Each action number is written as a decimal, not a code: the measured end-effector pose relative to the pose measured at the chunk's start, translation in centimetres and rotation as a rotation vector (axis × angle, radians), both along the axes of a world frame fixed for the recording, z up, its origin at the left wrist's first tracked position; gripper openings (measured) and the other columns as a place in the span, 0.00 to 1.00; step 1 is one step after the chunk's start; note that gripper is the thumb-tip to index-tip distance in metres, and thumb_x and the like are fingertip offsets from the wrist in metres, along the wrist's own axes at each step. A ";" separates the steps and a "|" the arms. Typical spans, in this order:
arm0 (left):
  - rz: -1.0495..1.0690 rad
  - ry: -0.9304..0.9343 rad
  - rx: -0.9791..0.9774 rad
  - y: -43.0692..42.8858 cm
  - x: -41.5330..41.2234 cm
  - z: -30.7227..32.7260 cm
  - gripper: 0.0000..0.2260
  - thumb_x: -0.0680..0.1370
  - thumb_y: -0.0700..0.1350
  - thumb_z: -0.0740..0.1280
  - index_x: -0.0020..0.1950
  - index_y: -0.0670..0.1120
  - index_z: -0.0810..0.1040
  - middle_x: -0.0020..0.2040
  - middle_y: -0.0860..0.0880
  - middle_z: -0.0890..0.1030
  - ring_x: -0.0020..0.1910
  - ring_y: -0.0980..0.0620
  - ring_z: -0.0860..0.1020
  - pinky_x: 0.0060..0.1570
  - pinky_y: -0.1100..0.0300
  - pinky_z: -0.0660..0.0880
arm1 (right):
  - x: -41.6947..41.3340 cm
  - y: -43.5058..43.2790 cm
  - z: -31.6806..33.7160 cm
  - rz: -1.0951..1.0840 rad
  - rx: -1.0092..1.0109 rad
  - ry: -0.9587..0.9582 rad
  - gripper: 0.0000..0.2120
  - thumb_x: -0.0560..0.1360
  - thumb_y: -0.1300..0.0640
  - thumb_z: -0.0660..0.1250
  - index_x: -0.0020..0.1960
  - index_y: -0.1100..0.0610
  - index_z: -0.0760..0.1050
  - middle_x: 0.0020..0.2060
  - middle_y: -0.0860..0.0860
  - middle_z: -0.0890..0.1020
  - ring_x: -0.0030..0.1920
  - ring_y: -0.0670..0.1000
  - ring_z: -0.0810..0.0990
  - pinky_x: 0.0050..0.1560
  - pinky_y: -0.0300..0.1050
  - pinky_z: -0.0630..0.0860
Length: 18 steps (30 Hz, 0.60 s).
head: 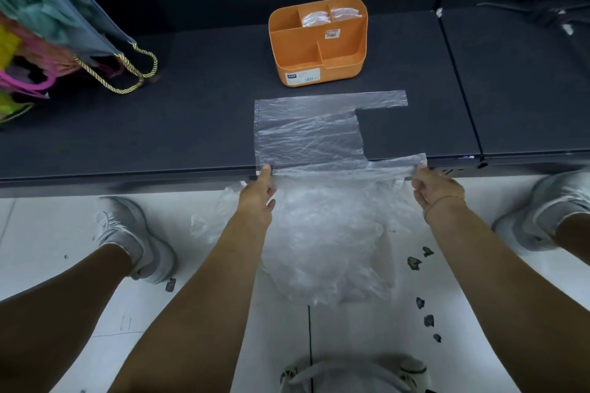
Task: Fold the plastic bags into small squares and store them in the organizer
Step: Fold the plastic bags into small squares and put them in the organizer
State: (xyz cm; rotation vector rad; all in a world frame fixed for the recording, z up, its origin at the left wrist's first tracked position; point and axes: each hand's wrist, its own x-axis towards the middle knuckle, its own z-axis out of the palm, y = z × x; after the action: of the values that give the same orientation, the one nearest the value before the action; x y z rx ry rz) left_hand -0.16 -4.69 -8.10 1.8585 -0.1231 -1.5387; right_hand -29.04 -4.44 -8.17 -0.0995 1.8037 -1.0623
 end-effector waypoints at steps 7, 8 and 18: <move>-0.067 -0.107 0.024 0.8 0.4 0.5 0.11 0.76 0.51 0.72 0.40 0.47 0.75 0.36 0.52 0.78 0.36 0.57 0.75 0.46 0.62 0.73 | -0.7 0.4 1.4 0.042 -0.005 -0.044 0.09 0.75 0.55 0.71 0.39 0.55 0.74 0.35 0.49 0.78 0.33 0.44 0.74 0.44 0.38 0.77; -0.059 -0.116 0.008 1.0 0.5 0.9 0.11 0.77 0.50 0.72 0.39 0.47 0.75 0.35 0.52 0.78 0.35 0.57 0.75 0.43 0.63 0.73 | -0.8 0.6 1.7 0.042 -0.023 -0.056 0.07 0.75 0.56 0.71 0.40 0.55 0.75 0.37 0.50 0.79 0.35 0.44 0.77 0.43 0.37 0.78; -0.087 -0.313 -0.293 1.7 1.1 3.2 0.13 0.81 0.42 0.67 0.64 0.51 0.73 0.36 0.53 0.80 0.31 0.55 0.74 0.48 0.60 0.72 | -2.1 0.6 3.1 0.257 -0.183 0.214 0.16 0.77 0.70 0.59 0.56 0.53 0.76 0.31 0.56 0.80 0.26 0.48 0.74 0.25 0.36 0.70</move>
State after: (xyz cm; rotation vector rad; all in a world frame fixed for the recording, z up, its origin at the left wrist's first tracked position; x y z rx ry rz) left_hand 0.98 -3.01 -4.90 1.8592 -0.5498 -1.1993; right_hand -31.18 -3.83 -5.02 -0.5594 1.8194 -1.0587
